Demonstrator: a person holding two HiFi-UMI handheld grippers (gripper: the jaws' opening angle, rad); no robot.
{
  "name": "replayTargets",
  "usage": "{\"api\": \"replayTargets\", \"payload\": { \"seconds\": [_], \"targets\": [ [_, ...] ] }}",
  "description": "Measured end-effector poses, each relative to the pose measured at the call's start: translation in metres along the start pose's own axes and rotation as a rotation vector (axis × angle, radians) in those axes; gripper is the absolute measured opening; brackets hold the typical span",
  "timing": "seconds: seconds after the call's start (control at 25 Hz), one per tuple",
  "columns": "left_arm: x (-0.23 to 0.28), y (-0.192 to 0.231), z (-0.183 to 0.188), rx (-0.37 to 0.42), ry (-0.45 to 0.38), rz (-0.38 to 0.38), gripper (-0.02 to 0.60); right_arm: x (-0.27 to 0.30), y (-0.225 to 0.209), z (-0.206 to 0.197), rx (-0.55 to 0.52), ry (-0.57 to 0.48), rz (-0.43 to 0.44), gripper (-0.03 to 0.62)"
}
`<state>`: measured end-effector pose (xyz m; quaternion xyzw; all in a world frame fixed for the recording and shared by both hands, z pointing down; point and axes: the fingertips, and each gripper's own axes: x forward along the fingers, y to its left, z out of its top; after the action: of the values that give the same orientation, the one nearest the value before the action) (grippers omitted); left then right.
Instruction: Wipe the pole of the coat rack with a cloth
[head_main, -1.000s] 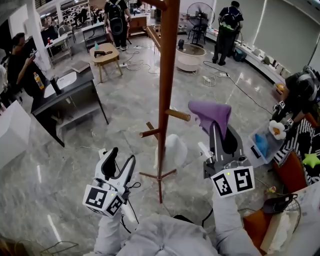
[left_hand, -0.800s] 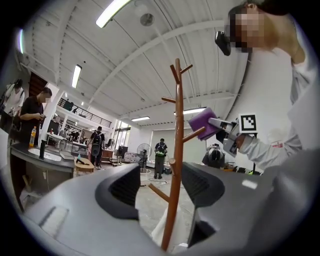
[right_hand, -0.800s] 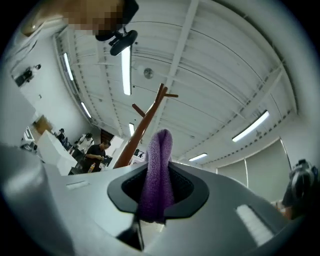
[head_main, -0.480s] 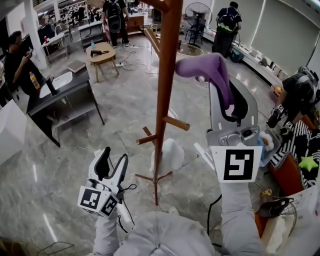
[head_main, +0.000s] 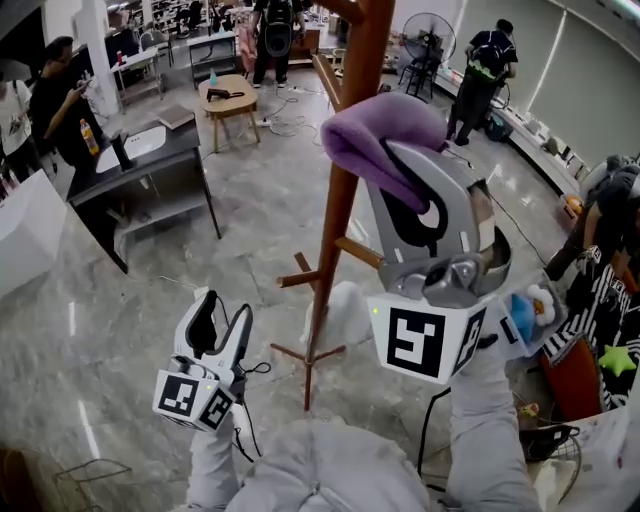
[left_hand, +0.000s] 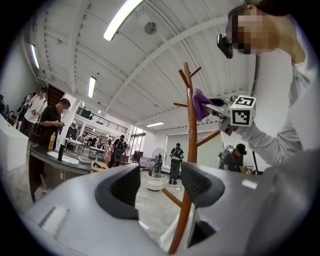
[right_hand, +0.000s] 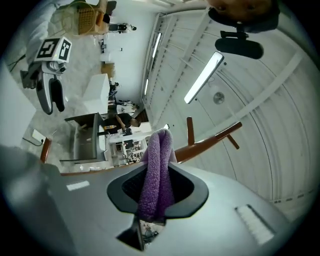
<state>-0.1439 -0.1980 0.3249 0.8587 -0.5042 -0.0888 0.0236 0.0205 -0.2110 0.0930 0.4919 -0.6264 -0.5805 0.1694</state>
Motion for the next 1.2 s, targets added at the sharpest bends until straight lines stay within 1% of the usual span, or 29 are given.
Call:
{"api": "replayTargets", "payload": {
  "seconds": [0.2,0.36,0.48,0.68,0.76,1.0,1.08,1.2],
  "targets": [
    [0.001,-0.005,-0.002,0.001,-0.002,0.012,0.276,-0.009,0.023,-0.005,0.024,-0.011,0.096,0.061],
    [0.006,-0.008,-0.003,0.002,-0.001,0.000,0.275,-0.017,0.046,-0.008,0.039,0.011,0.213,0.060],
    [0.011,-0.011,-0.006,0.000,0.004,-0.012,0.275,-0.027,0.064,-0.011,0.054,0.037,0.344,0.061],
    [0.018,-0.015,-0.009,-0.005,0.007,-0.028,0.275,-0.042,0.086,-0.009,0.139,0.041,0.624,0.061],
    [0.020,-0.016,-0.010,-0.006,0.007,-0.032,0.276,-0.045,0.087,-0.009,0.129,0.046,0.703,0.060],
    [0.018,-0.016,-0.011,-0.014,-0.003,-0.028,0.276,-0.054,0.092,-0.008,0.046,0.074,0.943,0.060],
    [0.015,-0.014,-0.013,-0.017,-0.005,-0.023,0.276,-0.059,0.096,-0.005,0.012,0.071,0.995,0.060],
    [0.010,-0.010,-0.011,-0.017,-0.009,-0.016,0.275,-0.062,0.097,0.006,-0.016,0.051,1.028,0.060]
  ]
}}
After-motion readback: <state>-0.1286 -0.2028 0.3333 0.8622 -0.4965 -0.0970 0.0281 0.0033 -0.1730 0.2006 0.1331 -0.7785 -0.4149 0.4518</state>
